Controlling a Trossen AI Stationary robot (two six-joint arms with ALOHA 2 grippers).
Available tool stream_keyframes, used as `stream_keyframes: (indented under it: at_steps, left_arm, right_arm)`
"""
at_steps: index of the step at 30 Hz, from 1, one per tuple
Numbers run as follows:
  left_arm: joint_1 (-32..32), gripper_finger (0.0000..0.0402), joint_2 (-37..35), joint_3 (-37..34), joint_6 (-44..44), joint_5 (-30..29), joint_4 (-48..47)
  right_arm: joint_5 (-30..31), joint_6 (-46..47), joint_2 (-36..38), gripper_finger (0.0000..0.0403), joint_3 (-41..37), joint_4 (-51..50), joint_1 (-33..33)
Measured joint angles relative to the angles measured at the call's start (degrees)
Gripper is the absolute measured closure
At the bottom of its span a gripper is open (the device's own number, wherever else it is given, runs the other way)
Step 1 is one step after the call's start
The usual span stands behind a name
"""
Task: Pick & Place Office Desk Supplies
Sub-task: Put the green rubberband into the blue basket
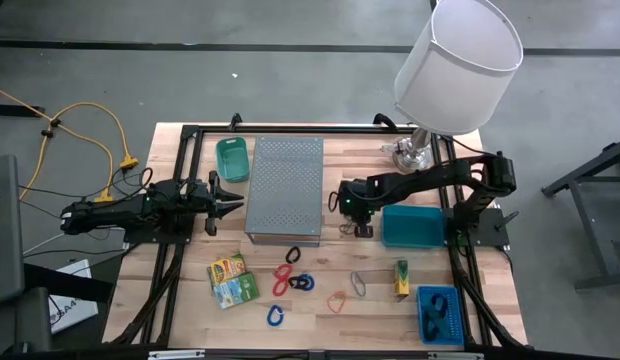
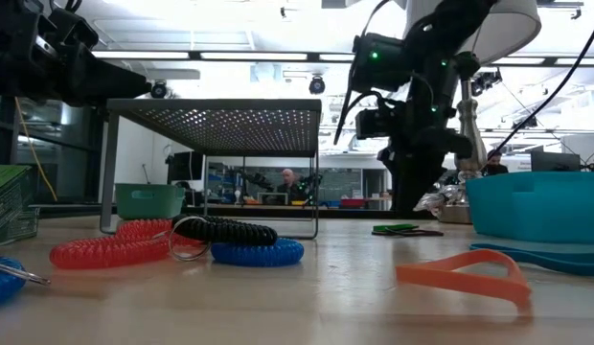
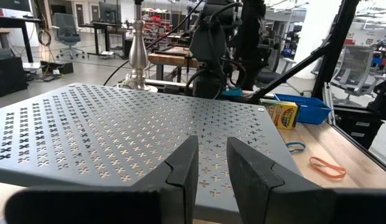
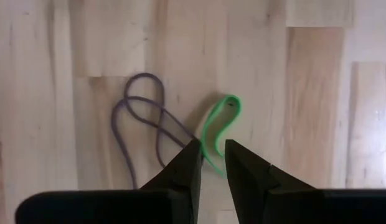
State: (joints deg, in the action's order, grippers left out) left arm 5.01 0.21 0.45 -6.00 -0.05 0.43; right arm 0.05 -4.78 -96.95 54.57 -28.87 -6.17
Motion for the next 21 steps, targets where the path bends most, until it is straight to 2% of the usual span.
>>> stream_keyframes:
  at_steps: [21]
  left_arm:
    - [0.0,0.0323,0.0,0.0,0.0,0.0,0.0]
  right_arm:
    - [0.0,0.0,0.0,0.034,-3.2,4.3,0.2]
